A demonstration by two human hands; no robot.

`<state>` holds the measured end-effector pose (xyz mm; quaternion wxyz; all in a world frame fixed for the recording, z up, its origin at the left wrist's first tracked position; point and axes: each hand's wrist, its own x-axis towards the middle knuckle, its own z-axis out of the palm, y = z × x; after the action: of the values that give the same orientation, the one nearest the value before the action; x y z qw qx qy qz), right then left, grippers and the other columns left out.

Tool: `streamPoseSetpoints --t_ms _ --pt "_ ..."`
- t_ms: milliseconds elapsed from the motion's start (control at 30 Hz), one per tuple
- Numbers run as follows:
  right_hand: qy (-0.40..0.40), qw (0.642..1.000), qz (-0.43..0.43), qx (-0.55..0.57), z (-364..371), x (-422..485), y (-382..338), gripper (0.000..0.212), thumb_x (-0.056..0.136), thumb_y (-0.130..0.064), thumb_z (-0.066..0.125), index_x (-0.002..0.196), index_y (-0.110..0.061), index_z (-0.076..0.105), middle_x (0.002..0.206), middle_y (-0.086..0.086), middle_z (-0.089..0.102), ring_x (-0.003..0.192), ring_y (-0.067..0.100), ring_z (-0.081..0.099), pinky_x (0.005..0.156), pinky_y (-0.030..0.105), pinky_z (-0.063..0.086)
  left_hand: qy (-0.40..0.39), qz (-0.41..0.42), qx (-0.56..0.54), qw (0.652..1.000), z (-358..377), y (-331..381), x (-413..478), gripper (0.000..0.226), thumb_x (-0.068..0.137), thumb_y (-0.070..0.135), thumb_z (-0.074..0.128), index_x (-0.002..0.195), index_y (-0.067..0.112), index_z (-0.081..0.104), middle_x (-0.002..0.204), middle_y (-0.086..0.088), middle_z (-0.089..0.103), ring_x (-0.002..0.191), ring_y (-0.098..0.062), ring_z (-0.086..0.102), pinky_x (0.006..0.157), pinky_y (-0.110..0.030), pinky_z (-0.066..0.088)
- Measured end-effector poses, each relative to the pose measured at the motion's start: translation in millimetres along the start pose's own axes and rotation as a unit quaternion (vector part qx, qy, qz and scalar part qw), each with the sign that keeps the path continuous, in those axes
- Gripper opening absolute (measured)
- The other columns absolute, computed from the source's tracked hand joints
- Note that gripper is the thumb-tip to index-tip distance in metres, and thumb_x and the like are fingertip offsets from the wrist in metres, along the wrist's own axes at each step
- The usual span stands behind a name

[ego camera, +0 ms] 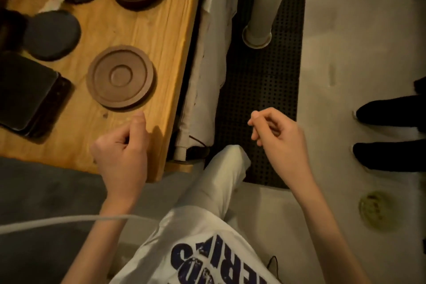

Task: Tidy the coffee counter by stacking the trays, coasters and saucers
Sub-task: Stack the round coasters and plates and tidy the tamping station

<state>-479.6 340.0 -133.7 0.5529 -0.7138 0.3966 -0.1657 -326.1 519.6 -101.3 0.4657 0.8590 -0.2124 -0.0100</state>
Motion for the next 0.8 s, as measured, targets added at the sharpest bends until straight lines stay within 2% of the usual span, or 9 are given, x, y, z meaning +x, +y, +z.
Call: streamPoseSetpoints --t_ms 100,300,367,433,533,600,667,733,800 --pt "-0.053 0.998 -0.038 0.000 1.7 30.2 -22.4 0.024 0.098 -0.035 0.054 0.080 -0.024 0.066 0.066 -0.008 0.063 0.063 0.004 0.061 0.060 0.016 0.047 0.009 -0.100 -0.048 0.994 0.7 2.4 7.7 0.056 0.097 0.032 0.050 0.049 0.004 0.043 0.042 -0.006 0.040 0.040 -0.023 0.035 0.045 -0.045 0.030" --pt "-0.190 0.978 -0.079 -0.029 16.7 97.4 -74.4 0.023 0.099 -0.030 0.054 0.081 -0.020 0.066 0.066 0.000 0.062 0.061 0.017 0.058 0.056 0.020 0.044 0.153 -0.201 -0.119 0.960 11.8 8.7 26.2 0.048 0.092 0.035 0.050 0.048 0.015 0.050 0.040 0.007 0.041 0.039 -0.010 0.035 0.042 -0.027 0.029" --pt "-0.240 0.966 -0.091 -0.040 23.1 116.4 -96.2 0.023 0.099 -0.031 0.054 0.082 -0.020 0.066 0.068 0.005 0.061 0.062 0.022 0.056 0.055 0.025 0.043 0.208 -0.231 -0.103 0.945 16.6 11.5 29.2 0.053 0.095 0.030 0.051 0.043 0.019 0.043 0.039 0.007 0.041 0.038 -0.011 0.035 0.042 -0.031 0.029" --pt "-0.280 0.952 -0.111 -0.057 28.1 137.2 -121.0 0.023 0.099 -0.031 0.054 0.082 -0.020 0.065 0.068 0.007 0.060 0.063 0.022 0.056 0.056 0.026 0.043 0.260 -0.257 -0.085 0.927 18.8 12.6 34.9 0.054 0.096 0.024 0.050 0.044 0.015 0.040 0.039 0.007 0.042 0.038 -0.009 0.034 0.042 -0.033 0.029" --pt "-0.305 0.939 -0.139 -0.079 32.8 161.8 -146.3 0.022 0.099 -0.033 0.054 0.082 -0.024 0.063 0.068 0.002 0.060 0.061 0.013 0.055 0.054 0.016 0.041 0.304 -0.293 -0.057 0.905 23.0 15.8 40.1 0.053 0.098 0.022 0.050 0.046 0.013 0.042 0.041 0.005 0.044 0.039 -0.004 0.035 0.042 -0.026 0.031" --pt "-0.315 0.929 -0.159 -0.108 39.0 176.3 -160.4 0.020 0.099 -0.033 0.055 0.083 -0.026 0.063 0.068 -0.001 0.060 0.061 0.008 0.053 0.056 0.013 0.040 0.322 -0.297 -0.046 0.898 21.3 18.2 42.0 0.053 0.098 0.019 0.050 0.047 0.009 0.043 0.040 0.001 0.039 0.040 -0.008 0.035 0.042 -0.033 0.029" --pt "-0.296 0.929 -0.185 -0.124 42.2 183.9 -160.3 0.015 0.099 -0.032 0.056 0.088 -0.025 0.063 0.070 -0.003 0.059 0.064 0.010 0.053 0.056 0.014 0.039 0.320 -0.296 -0.033 0.899 24.6 19.7 46.7 0.054 0.097 0.019 0.050 0.046 0.001 0.042 0.042 -0.012 0.040 0.041 -0.012 0.032 0.044 -0.039 0.026" --pt "-0.301 0.919 -0.206 -0.147 50.1 189.4 -163.6 0.008 0.097 -0.032 0.058 0.095 -0.026 0.061 0.077 -0.005 0.059 0.070 0.009 0.054 0.059 0.013 0.040 0.320 -0.272 0.000 0.907 19.7 22.2 46.0 0.057 0.095 0.026 0.048 0.047 -0.004 0.043 0.043 -0.018 0.043 0.042 -0.018 0.032 0.044 -0.037 0.026" --pt "-0.290 0.911 -0.228 -0.185 55.4 197.6 -164.0 0.018 0.095 -0.037 0.060 0.110 -0.026 0.057 0.094 -0.006 0.058 0.084 0.007 0.054 0.069 0.014 0.040 0.292 -0.256 0.034 0.921 18.6 25.6 46.4 0.055 0.093 0.035 0.044 0.052 -0.002 0.048 0.047 -0.018 0.045 0.044 -0.022 0.038 0.047 -0.038 0.030"
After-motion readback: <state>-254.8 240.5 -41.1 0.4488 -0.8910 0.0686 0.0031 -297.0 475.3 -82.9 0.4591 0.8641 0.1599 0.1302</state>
